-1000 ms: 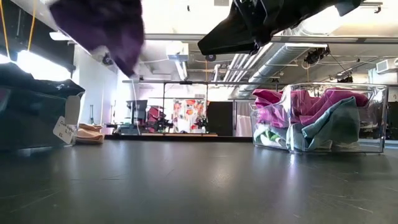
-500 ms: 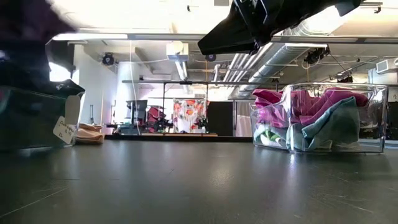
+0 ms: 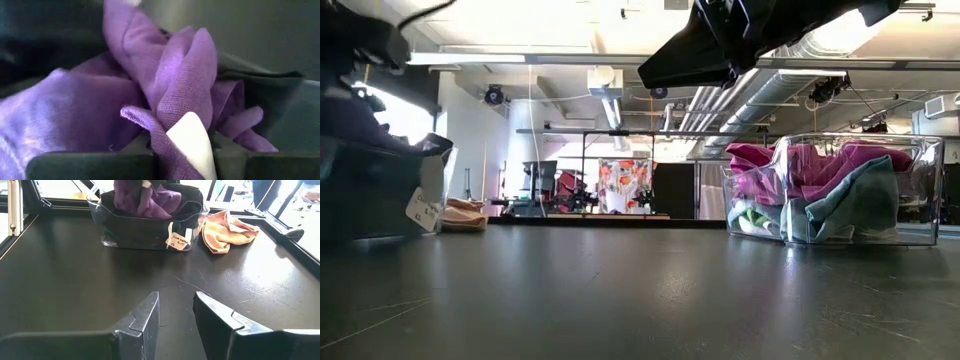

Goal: Sort towels by color in basket
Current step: Put the violet towel into the left transparent bin

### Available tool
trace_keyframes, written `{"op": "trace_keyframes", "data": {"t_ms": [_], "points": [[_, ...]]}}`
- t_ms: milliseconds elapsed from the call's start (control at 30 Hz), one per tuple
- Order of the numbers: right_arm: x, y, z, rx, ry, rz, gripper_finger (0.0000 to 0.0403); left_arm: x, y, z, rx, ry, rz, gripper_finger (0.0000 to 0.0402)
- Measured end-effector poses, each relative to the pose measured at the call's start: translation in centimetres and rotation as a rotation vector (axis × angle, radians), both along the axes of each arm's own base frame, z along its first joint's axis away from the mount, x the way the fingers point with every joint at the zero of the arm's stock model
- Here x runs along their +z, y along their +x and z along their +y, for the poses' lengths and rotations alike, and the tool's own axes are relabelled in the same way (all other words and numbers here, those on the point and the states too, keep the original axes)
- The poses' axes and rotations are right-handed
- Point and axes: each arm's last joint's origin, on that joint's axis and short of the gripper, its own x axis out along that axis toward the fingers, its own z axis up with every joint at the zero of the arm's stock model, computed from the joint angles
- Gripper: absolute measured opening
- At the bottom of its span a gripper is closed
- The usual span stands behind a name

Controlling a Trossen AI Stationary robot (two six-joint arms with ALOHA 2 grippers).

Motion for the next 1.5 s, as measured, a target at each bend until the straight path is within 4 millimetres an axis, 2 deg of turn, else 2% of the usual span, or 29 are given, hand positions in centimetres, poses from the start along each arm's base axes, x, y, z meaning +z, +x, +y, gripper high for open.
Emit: {"op": "trace_keyframes", "data": {"t_ms": [133,267,433,533,767,900,1133,1367,1500], "points": [[0.0,0.0,0.0,0.0,0.0,0.0,0.0119,-0.5,0.0,0.5,0.085,-0.014,0.026,0.0053],[0.0,0.0,0.0,0.0,0.0,0.0,0.0119,0.2,0.3,0.8,0.088,-0.049,0.019,0.0101],[0.0,0.0,0.0,0.0,0.0,0.001,0.0118,2.0,0.3,1.4,0.087,-0.073,0.023,0.0165],[0.0,0.0,0.0,0.0,0.0,0.003,0.0119,3.8,0.2,1.9,0.088,-0.054,0.036,0.0186],[-0.1,0.0,0.0,-0.002,0.005,0.007,0.0118,10.0,-0.6,2.8,0.098,-0.062,-0.014,0.019],[-0.1,0.0,0.0,-0.003,0.005,0.006,0.0118,12.4,-1.1,3.1,0.098,-0.079,-0.063,0.0189],[-0.1,0.0,0.0,-0.003,0.005,0.007,0.0118,12.9,-1.3,2.9,0.046,-0.153,-0.049,0.0188],[-0.4,0.0,0.0,0.0,0.002,0.023,0.0118,13.0,-1.0,3.2,0.057,-0.053,-0.122,0.019],[-1.1,0.2,0.1,0.002,0.004,0.04,0.0118,13.1,-1.0,3.5,0.102,-0.038,-0.131,0.0206]]}}
